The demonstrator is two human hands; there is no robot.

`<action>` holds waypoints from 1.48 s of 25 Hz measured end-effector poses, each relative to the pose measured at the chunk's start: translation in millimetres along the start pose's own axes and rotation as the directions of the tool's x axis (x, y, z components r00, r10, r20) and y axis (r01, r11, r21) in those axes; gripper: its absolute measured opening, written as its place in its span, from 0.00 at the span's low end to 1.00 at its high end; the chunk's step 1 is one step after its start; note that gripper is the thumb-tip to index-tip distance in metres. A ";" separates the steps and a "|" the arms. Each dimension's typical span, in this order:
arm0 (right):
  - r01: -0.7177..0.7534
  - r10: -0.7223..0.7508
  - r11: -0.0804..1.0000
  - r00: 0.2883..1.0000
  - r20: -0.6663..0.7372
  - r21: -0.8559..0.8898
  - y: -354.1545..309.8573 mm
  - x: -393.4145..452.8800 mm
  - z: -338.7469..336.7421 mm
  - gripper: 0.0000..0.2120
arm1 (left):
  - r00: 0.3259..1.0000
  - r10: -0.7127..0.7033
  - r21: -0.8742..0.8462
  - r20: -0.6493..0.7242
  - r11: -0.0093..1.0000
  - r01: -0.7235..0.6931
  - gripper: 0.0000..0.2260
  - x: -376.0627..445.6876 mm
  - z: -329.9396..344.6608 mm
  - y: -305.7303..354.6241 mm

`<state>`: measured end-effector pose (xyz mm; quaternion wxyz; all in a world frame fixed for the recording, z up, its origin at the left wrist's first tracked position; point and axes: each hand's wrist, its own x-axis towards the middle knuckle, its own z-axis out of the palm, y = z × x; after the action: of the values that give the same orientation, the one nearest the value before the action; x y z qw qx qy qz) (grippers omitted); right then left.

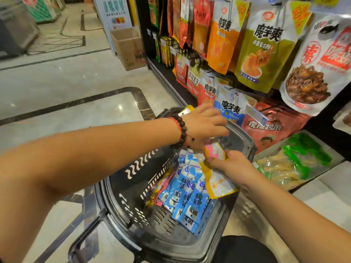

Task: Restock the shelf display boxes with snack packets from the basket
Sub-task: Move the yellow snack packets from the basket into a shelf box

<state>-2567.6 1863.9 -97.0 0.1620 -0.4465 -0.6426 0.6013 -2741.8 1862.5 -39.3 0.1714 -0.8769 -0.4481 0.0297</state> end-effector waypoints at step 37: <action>-0.059 0.171 0.948 0.924 -0.343 0.314 78.9 -99.5 -195.0 0.09 | 0.599 -0.399 -0.698 0.694 -0.577 0.424 0.05 94.6 40.7 110.8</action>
<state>-2337.8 1900.3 -92.9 0.3080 -0.5584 -0.4757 0.6059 -2607.8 1889.1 -104.2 -0.5840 -0.3338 -0.6228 -0.3996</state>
